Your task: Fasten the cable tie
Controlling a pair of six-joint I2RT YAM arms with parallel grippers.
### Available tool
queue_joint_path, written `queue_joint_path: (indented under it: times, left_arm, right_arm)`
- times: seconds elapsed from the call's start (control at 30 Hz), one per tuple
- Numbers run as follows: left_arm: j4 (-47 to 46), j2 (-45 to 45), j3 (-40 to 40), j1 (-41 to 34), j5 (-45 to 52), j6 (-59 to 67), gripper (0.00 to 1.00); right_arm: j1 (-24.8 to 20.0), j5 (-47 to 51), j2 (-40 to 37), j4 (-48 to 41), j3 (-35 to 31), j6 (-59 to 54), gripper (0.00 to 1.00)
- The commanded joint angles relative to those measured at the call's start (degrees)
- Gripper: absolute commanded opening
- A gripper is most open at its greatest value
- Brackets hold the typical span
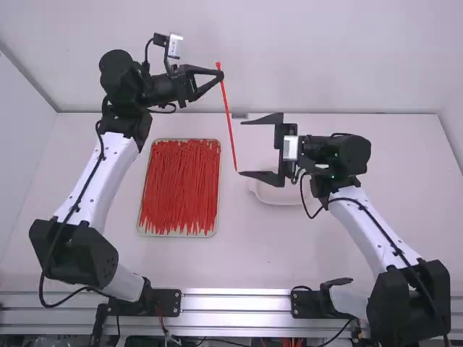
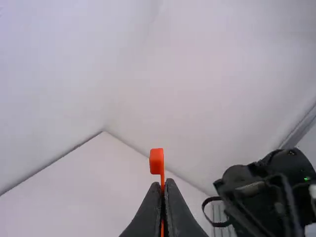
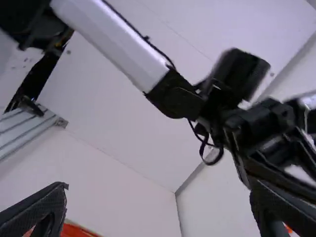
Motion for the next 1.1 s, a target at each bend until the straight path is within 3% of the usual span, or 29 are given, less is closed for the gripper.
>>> queue_joint_path:
  times: [0.0, 0.2, 0.43, 0.67, 1.07]
  left_arm:
    - [0.0, 1.9, 1.5, 0.3, -1.0, -0.2, 0.02]
    - [-0.7, 5.6, 3.7, 0.3, -0.4, -1.7, 0.02]
    - [-12.9, 11.0, 11.4, 0.7, -0.6, -1.4, 0.02]
    - [-24.6, 14.2, 15.0, 0.6, 2.0, -3.0, 0.02]
    - [-24.0, 14.3, 14.1, -2.8, 13.2, -17.2, 0.02]
  right_arm:
    - [-0.9, -9.1, -0.7, 0.3, 1.1, -10.9, 0.99]
    - [-3.0, -10.5, -0.7, 0.4, -0.6, -16.4, 0.99]
    - [-5.0, -10.5, -0.7, 0.4, -4.5, -26.6, 0.98]
    - [-6.7, -9.7, -0.7, 0.4, -11.4, -46.0, 0.98]
    - [-3.6, -8.2, -0.7, 0.5, -15.2, -61.6, 0.99]
